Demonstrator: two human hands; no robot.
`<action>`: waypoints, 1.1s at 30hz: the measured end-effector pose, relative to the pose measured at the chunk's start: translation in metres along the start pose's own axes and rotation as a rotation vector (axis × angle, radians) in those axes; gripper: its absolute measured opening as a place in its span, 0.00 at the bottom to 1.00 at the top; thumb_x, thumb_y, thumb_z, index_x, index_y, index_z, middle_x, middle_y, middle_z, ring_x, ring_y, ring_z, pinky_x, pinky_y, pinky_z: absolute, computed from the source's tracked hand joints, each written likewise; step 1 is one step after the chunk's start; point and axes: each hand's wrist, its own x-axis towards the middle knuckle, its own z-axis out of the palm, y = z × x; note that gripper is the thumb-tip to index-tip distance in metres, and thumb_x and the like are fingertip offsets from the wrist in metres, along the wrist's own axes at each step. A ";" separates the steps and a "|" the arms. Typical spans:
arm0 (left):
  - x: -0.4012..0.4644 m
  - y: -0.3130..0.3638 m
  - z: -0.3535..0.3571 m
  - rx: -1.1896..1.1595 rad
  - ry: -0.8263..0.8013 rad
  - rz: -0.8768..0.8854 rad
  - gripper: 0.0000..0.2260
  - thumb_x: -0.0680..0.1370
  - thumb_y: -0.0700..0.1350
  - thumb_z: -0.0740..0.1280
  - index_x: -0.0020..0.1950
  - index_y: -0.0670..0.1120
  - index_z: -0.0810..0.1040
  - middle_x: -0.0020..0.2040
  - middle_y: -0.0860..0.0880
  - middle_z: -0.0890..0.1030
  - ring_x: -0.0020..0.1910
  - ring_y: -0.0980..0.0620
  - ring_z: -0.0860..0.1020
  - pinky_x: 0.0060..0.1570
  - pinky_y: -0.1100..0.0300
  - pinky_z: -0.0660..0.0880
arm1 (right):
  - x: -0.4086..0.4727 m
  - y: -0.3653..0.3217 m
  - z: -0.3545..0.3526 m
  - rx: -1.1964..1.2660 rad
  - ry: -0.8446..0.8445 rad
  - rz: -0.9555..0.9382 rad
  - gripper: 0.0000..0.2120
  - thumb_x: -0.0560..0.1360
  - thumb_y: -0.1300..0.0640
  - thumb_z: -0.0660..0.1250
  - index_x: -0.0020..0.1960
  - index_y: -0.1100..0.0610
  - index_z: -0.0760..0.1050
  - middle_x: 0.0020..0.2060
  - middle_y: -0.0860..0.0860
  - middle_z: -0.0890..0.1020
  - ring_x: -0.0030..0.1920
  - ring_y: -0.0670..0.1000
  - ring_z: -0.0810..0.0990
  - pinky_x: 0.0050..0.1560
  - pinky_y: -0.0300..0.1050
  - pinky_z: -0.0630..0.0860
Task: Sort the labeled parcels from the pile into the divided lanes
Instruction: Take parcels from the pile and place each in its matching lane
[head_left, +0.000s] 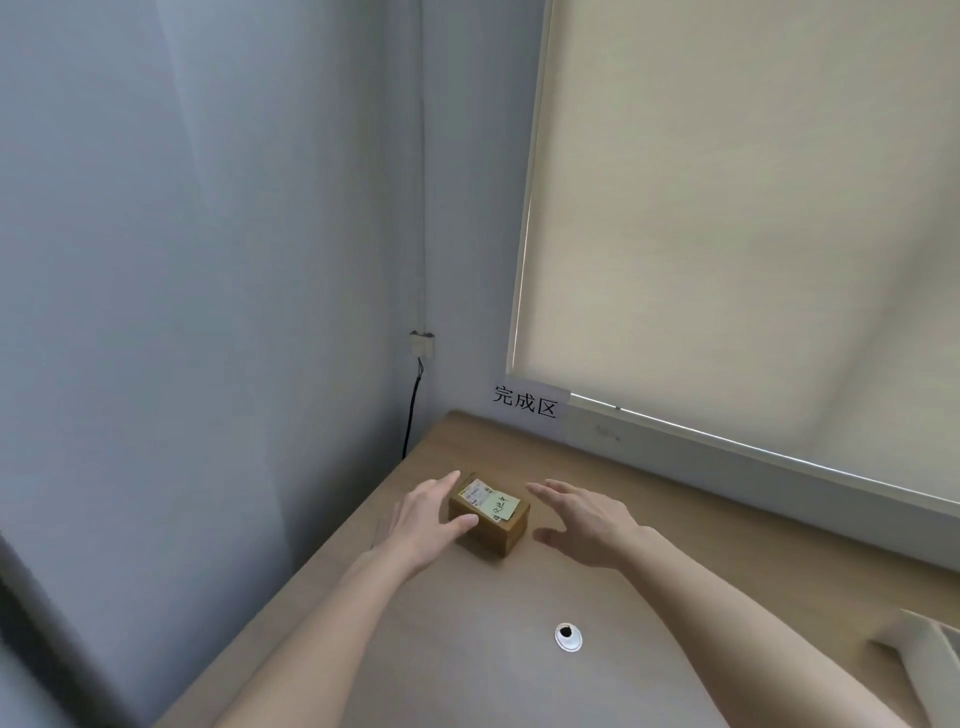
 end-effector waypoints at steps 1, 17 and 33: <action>0.014 -0.008 0.003 -0.008 -0.019 0.004 0.33 0.76 0.64 0.67 0.78 0.61 0.59 0.76 0.52 0.66 0.74 0.48 0.66 0.69 0.50 0.67 | 0.012 -0.002 0.003 0.001 -0.009 0.012 0.33 0.80 0.39 0.62 0.81 0.38 0.52 0.81 0.45 0.59 0.76 0.54 0.67 0.66 0.53 0.73; 0.159 -0.083 0.119 0.066 -0.192 -0.043 0.35 0.76 0.68 0.62 0.79 0.60 0.54 0.75 0.52 0.67 0.70 0.48 0.70 0.60 0.51 0.72 | 0.151 0.062 0.116 0.059 -0.188 0.149 0.33 0.81 0.38 0.60 0.81 0.38 0.51 0.81 0.45 0.58 0.78 0.53 0.64 0.69 0.51 0.71; 0.292 -0.140 0.279 0.048 -0.322 -0.171 0.38 0.76 0.70 0.60 0.80 0.61 0.48 0.80 0.44 0.57 0.75 0.41 0.64 0.67 0.47 0.67 | 0.334 0.135 0.255 0.161 -0.276 0.104 0.36 0.81 0.40 0.62 0.82 0.40 0.46 0.83 0.48 0.51 0.80 0.55 0.59 0.72 0.55 0.67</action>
